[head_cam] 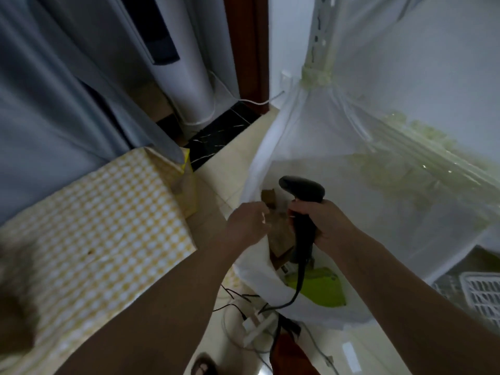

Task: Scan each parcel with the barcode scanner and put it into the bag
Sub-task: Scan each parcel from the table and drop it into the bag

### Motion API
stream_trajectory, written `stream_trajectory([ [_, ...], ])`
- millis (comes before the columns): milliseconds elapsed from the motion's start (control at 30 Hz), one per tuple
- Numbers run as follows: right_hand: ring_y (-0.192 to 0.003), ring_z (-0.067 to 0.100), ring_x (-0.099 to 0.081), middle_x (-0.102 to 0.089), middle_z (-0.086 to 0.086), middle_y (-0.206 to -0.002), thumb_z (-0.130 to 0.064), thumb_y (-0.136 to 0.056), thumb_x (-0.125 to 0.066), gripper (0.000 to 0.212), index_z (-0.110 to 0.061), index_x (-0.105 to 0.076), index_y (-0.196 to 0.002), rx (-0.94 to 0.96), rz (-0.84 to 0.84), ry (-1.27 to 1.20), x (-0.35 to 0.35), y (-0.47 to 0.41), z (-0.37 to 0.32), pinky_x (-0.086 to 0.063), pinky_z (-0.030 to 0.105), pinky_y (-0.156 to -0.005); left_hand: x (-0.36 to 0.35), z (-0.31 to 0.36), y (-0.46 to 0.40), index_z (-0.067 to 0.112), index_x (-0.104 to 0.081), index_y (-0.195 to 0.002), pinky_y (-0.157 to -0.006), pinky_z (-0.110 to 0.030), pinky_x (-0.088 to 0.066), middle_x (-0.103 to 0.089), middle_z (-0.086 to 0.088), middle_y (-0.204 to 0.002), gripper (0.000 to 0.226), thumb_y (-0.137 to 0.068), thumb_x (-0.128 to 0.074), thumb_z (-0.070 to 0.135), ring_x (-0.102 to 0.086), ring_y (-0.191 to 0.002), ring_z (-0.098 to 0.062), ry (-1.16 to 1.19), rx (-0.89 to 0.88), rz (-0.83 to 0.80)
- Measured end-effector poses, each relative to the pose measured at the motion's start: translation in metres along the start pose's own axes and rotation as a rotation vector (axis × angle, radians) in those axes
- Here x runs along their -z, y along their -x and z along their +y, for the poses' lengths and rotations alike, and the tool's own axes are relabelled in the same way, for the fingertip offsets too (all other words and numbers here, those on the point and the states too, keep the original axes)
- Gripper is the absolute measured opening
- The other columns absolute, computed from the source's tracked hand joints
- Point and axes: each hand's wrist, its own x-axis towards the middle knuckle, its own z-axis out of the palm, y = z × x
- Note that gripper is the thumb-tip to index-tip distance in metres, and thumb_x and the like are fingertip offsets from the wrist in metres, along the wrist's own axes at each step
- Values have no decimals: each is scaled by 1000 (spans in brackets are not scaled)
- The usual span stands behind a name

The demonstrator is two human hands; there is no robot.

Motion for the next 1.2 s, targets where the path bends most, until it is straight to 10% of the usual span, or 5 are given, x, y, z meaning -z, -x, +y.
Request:
stream_trajectory([
  [267, -67, 22, -56, -57, 12, -72, -1, -83, -64, 3, -1, -62, -82, 89, -209, 182, -97, 80, 15, -48, 33, -72, 74, -82, 108, 7, -62, -105, -76, -33, -47, -64, -13, -108, 31, -96, -50, 35, -61, -101, -30, -218, 184, 221],
  [767, -71, 23, -59, -62, 14, -77, 4, -81, -66, 6, 1, -65, -86, 123, -639, 630, -345, 272, 223, -51, 35, -72, 80, -370, 478, 15, -59, -119, -85, -35, -48, -64, -11, -120, 25, -98, -45, 16, -61, -110, -30, -14, 705, 559],
  [1200, -64, 21, -57, -60, 12, -74, 4, -83, -65, 6, -1, -62, -85, 167, -769, 765, -473, 358, 336, -48, 29, -61, 47, -483, 643, 19, -59, -120, -88, -34, -45, -59, -10, -126, 25, -97, -52, 26, -57, -114, -28, 243, 913, 752],
])
